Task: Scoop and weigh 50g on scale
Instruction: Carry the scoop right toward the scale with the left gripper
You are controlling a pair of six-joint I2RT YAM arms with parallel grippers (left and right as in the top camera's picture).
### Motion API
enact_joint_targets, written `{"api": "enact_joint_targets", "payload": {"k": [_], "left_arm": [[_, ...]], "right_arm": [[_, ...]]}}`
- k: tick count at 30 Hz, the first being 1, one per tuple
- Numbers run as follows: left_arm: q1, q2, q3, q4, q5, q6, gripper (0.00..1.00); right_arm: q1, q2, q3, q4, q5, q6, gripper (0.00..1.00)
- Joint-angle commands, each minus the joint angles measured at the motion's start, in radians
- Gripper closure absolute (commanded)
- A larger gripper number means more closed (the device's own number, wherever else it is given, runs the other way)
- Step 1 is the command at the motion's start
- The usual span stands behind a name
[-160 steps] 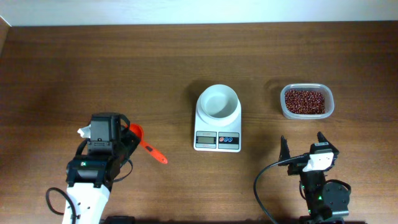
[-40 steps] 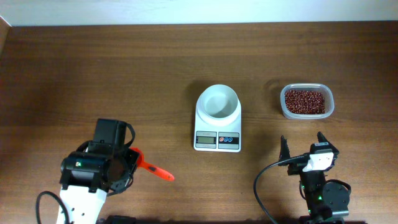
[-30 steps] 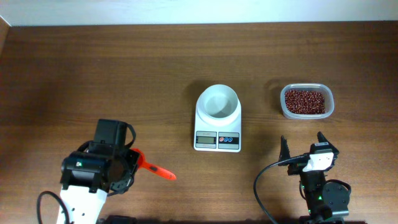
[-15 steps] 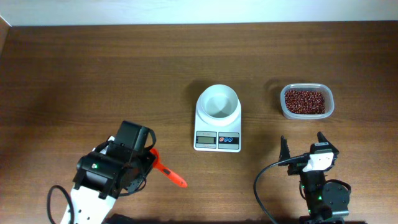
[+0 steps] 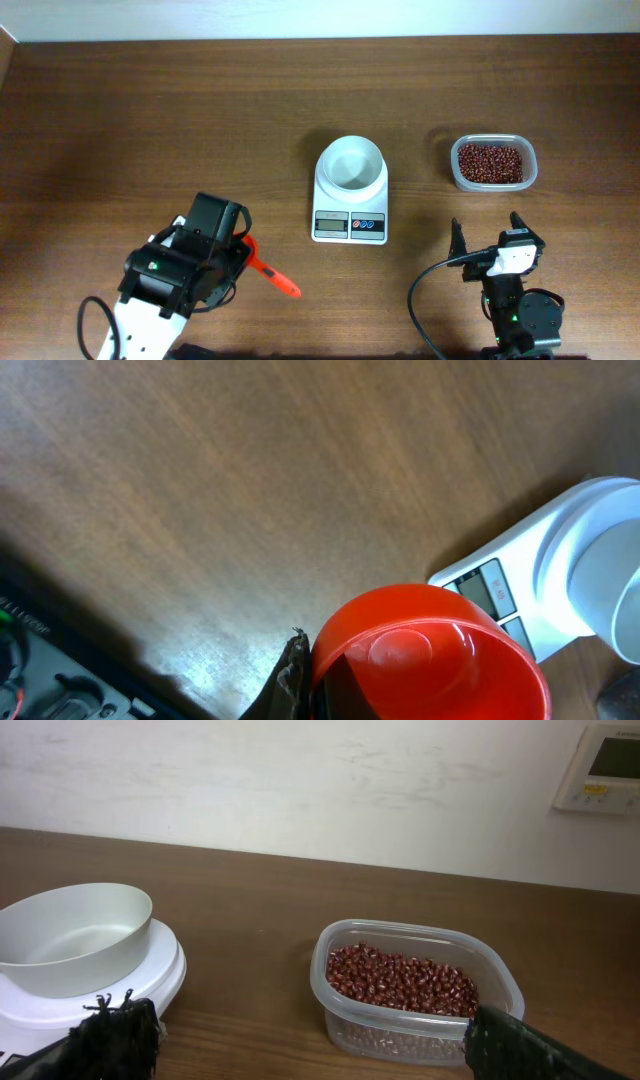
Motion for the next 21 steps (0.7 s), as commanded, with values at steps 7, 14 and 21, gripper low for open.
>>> {"api": "enact_joint_targets", "payload": {"k": [7, 14, 21], "left_arm": [[-0.005, 0.072, 0.014, 0.082, -0.016, -0.059, 1.00], [-0.005, 0.151, 0.014, 0.091, -0.016, -0.256, 1.00], [-0.005, 0.158, 0.014, 0.127, -0.016, -0.255, 1.00]], "right_arm": [[0.010, -0.010, -0.009, -0.002, 0.009, -0.003, 0.01], [0.010, -0.010, -0.009, -0.002, 0.009, -0.003, 0.01], [0.010, -0.010, -0.009, -0.001, 0.009, -0.003, 0.01]]}}
